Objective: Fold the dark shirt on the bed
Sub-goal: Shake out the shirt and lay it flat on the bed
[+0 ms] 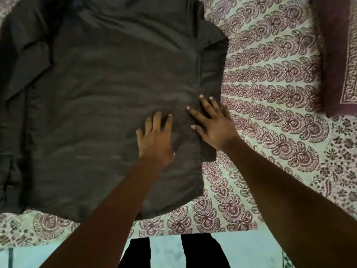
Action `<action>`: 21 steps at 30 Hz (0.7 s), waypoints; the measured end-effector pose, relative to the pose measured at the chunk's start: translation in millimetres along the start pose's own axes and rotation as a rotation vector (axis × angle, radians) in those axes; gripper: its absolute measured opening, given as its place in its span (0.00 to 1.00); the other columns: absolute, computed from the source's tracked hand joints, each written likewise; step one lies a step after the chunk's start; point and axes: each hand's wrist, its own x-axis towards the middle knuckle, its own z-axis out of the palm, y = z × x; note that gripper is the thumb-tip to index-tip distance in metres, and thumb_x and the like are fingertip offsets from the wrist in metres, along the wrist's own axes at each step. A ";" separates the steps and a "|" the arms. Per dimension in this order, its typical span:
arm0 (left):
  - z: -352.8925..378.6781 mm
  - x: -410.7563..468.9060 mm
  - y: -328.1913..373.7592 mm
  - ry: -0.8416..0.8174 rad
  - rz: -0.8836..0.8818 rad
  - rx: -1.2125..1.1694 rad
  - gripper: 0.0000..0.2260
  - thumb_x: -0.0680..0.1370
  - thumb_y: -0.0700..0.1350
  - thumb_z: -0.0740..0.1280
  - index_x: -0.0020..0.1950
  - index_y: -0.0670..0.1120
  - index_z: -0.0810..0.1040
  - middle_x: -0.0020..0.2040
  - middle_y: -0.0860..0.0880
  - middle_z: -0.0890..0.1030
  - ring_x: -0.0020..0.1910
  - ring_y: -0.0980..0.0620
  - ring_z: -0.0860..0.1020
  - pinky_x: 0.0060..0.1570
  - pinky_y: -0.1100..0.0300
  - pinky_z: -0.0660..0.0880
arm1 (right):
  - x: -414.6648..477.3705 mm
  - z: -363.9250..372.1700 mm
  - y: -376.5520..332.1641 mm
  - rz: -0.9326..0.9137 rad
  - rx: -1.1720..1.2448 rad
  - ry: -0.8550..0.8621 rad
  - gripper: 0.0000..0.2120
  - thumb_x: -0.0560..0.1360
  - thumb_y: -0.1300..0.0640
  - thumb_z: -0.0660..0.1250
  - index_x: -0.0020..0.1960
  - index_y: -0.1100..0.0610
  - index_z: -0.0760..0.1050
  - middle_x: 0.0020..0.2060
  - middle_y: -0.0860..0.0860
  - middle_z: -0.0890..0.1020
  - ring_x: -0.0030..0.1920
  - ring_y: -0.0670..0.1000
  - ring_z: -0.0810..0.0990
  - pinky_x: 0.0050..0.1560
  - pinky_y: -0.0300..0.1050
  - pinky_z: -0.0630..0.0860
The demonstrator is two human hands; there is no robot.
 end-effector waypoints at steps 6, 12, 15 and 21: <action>3.0 16.4 13.5 -0.096 -0.035 -0.021 0.62 0.64 0.55 0.83 0.84 0.55 0.41 0.84 0.55 0.40 0.83 0.45 0.45 0.74 0.35 0.64 | -7.7 -22.4 12.8 0.594 0.218 0.148 0.31 0.81 0.35 0.58 0.68 0.60 0.71 0.65 0.63 0.74 0.64 0.63 0.76 0.57 0.62 0.81; -3.8 25.9 18.0 -0.167 -0.061 0.024 0.62 0.64 0.54 0.84 0.84 0.55 0.42 0.83 0.56 0.43 0.83 0.44 0.48 0.72 0.37 0.67 | -14.2 -22.3 -13.3 0.754 0.883 0.038 0.19 0.72 0.59 0.78 0.56 0.60 0.72 0.48 0.57 0.84 0.51 0.60 0.84 0.47 0.49 0.79; -6.9 27.1 18.3 -0.214 -0.067 0.019 0.61 0.66 0.55 0.83 0.84 0.54 0.41 0.83 0.55 0.42 0.83 0.43 0.47 0.73 0.36 0.67 | -9.9 -39.8 5.1 0.829 0.881 0.131 0.04 0.75 0.65 0.72 0.49 0.62 0.81 0.42 0.56 0.85 0.45 0.59 0.85 0.43 0.47 0.80; -35.4 34.1 31.5 -0.318 -0.127 -0.125 0.50 0.71 0.55 0.78 0.83 0.53 0.50 0.84 0.51 0.49 0.82 0.39 0.55 0.71 0.36 0.68 | -16.0 -137.8 53.3 0.685 0.455 0.388 0.12 0.79 0.64 0.65 0.61 0.63 0.79 0.56 0.60 0.77 0.46 0.53 0.76 0.51 0.51 0.81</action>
